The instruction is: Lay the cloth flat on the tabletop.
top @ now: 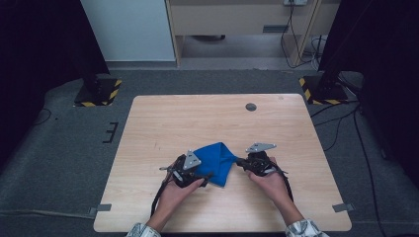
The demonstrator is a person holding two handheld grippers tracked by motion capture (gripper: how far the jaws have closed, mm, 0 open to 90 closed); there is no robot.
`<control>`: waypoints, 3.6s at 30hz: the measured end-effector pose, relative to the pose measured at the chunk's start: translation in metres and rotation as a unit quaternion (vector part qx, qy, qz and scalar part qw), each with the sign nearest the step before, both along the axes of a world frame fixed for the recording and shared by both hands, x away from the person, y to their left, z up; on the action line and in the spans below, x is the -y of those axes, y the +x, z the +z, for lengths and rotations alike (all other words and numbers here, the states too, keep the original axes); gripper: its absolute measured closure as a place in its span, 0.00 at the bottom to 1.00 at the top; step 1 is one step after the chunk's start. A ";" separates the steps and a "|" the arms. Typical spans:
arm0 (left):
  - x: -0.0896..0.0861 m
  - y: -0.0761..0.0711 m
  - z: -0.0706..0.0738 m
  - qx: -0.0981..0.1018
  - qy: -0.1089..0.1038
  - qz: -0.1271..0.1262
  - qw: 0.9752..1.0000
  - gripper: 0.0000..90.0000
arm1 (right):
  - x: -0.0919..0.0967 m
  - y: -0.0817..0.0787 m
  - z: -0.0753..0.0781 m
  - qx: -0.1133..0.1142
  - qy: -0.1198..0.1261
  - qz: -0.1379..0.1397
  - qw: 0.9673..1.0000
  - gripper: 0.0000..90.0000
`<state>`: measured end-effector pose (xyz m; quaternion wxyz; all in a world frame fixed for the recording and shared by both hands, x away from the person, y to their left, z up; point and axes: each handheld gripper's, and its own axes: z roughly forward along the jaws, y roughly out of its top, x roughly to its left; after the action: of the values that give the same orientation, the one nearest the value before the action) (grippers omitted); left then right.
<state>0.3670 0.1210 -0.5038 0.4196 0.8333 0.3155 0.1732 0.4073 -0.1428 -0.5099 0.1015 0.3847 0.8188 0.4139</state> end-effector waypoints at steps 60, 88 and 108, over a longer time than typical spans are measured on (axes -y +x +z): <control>-0.091 0.026 0.024 0.043 -0.093 0.184 0.978 0.97 | 0.015 0.003 0.006 0.007 -0.020 -0.014 1.000 0.99; -0.095 0.030 0.008 0.020 -0.060 0.189 0.980 0.97 | 0.018 0.014 -0.014 -0.003 -0.033 -0.047 0.998 0.74; -0.098 0.029 0.010 0.024 -0.062 0.193 0.979 0.97 | 0.021 0.017 -0.011 0.022 0.000 -0.064 0.998 0.51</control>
<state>0.3959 0.2185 -0.4936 0.4368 0.7245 0.4706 0.2506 0.4246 -0.1638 -0.5210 0.1458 0.4275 0.7900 0.4147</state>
